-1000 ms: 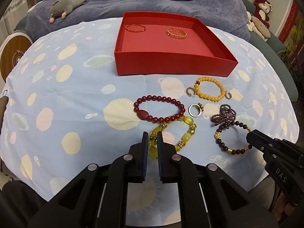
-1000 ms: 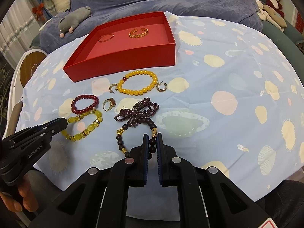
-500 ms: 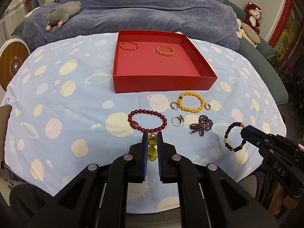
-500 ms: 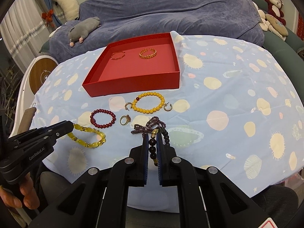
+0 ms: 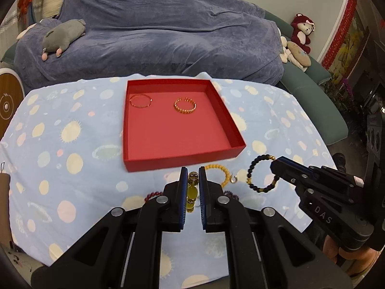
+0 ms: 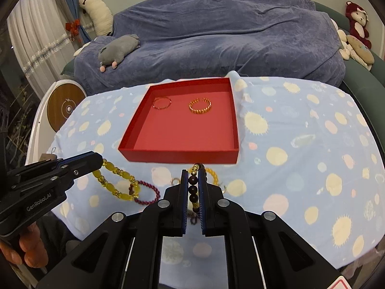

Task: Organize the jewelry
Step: 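Carry the yellow bracelet with left tool while right tool carries the dark bracelet into the box, then open both tools to release the two bead bracelets in the red box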

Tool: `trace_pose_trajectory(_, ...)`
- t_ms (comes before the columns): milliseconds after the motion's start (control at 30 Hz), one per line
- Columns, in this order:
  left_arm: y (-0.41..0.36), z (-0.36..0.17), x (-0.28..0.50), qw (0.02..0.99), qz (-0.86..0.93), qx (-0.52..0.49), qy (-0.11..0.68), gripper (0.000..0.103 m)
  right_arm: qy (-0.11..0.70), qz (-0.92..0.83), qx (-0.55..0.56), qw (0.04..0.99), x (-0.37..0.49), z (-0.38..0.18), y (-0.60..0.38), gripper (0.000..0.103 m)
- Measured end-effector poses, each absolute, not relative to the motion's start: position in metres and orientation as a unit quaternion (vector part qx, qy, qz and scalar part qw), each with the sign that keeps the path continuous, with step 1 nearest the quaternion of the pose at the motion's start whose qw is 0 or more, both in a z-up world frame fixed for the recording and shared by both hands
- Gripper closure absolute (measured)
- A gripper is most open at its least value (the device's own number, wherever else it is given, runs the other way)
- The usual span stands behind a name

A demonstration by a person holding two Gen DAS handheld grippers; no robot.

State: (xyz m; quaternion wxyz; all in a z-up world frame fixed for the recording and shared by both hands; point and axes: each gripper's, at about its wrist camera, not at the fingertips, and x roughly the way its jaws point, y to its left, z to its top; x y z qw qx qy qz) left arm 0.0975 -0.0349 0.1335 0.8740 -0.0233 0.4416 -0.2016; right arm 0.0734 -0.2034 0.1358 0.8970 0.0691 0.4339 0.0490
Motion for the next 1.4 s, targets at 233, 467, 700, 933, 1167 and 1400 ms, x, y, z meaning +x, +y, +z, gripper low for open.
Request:
trace_pose_trajectory(233, -0.052, 0.147, 0.168, 0.871, -0.229, -0.056, 0.431, 0.094, 0.424, 0.071, 0.08, 0.899, 0.148, 0.146, -0.198, 0.095)
trace_pose_trajectory(467, -0.05, 0.116, 0.236, 0.854, -0.245, -0.107, 0.447, 0.094, 0.446, 0.093, 0.112, 0.883, 0.216, 0.112, -0.189, 0.095)
trace_pose_trajectory(700, -0.036, 0.047, 0.281, 0.836, -0.208, -0.098, 0.499, 0.094, 0.489, 0.076, 0.12, 0.86, 0.255, 0.054, -0.198, 0.095)
trace_pose_trajectory(933, -0.022, 0.018, 0.291, 0.851, -0.152, -0.032, 0.502, 0.094, 0.507, 0.046, 0.084, 0.856, 0.269, 0.026, -0.209, 0.095)
trace_pose_trajectory(1167, -0.025, 0.02, 0.292, 0.874, -0.101, 0.028, 0.475, 0.08, 0.494, 0.02, 0.021, 0.869, 0.267, 0.028, -0.203, 0.088)
trace_pose_trajectory(1400, -0.025, 0.042, 0.277, 0.888, -0.092, 0.032, 0.45, 0.059, 0.47, 0.01, 0.032, 0.882, 0.25, 0.052, -0.208, 0.065)
